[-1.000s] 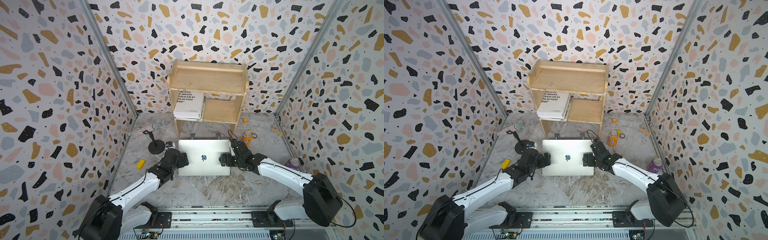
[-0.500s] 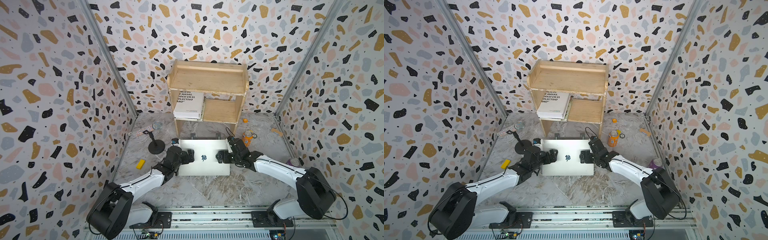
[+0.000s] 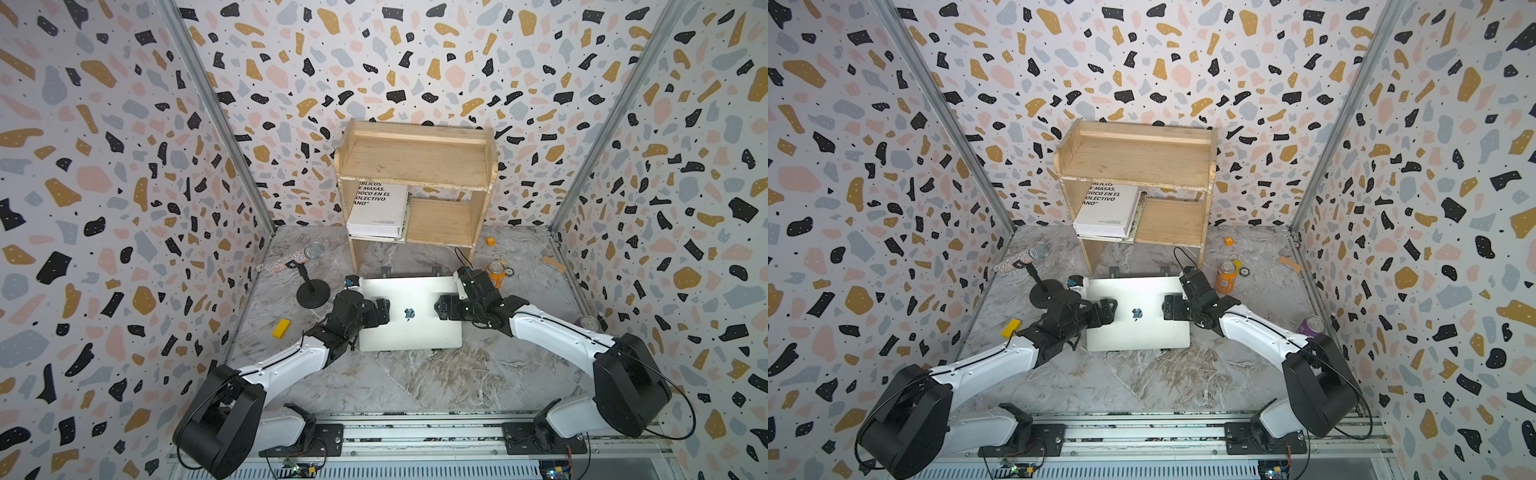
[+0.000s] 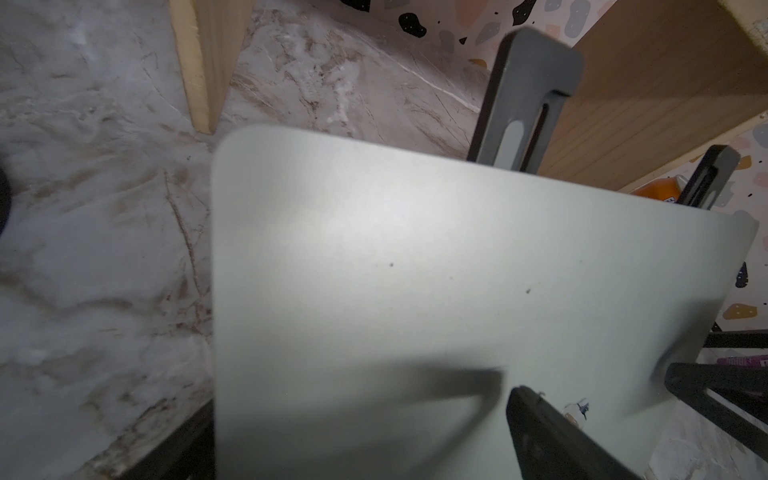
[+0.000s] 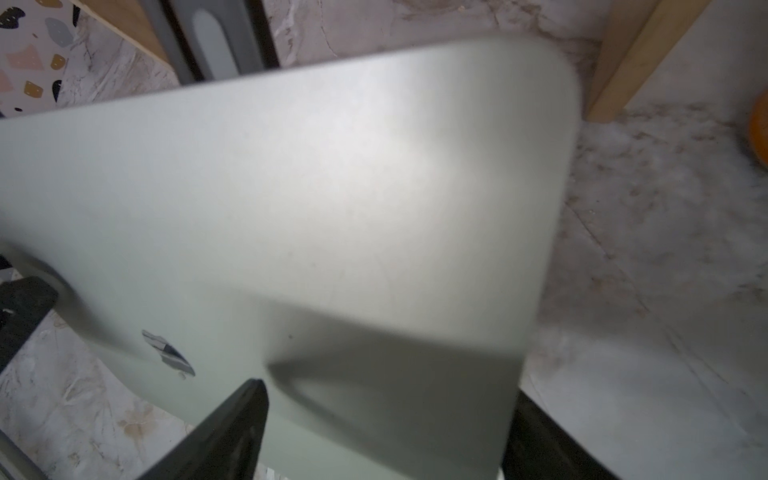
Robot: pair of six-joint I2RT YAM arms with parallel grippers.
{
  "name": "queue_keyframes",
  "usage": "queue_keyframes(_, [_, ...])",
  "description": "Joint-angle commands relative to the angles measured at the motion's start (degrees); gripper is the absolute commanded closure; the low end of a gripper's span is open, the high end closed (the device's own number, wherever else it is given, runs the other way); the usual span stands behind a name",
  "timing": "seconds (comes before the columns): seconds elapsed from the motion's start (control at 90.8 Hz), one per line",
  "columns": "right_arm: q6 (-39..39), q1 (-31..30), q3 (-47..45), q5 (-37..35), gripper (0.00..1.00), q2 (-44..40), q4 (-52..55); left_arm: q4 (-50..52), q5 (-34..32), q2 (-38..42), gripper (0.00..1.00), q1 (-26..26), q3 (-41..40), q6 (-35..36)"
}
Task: Close the laptop lid and set it aside
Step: Close the lid of the laptop.
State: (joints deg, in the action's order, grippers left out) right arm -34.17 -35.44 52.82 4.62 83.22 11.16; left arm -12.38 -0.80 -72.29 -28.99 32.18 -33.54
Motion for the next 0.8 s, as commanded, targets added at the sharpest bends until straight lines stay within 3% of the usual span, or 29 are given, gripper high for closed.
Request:
queue_keyframes(0.0, [0.64, -1.30, 4.68, 5.50, 0.15, -0.96, -4.69, -6.20, 4.94, 2.17, 0.01, -2.20, 4.68, 0.82])
queue_keyframes(0.121, [0.82, -1.23, 5.25, 5.38, 0.20, -0.50, -4.30, -5.53, 4.28, 2.33, 0.01, -2.38, 5.64, 1.24])
queue_keyframes(0.474, [0.78, -1.25, 4.64, 4.84, 0.48, 1.05, -3.88, -5.09, 1.76, 1.63, 0.01, -2.47, 5.42, 2.02])
queue_keyframes(0.793, [1.03, -1.20, 1.76, 2.01, 0.49, 1.15, -4.74, -6.97, -2.04, 0.70, 0.00, -2.47, 1.72, 1.37])
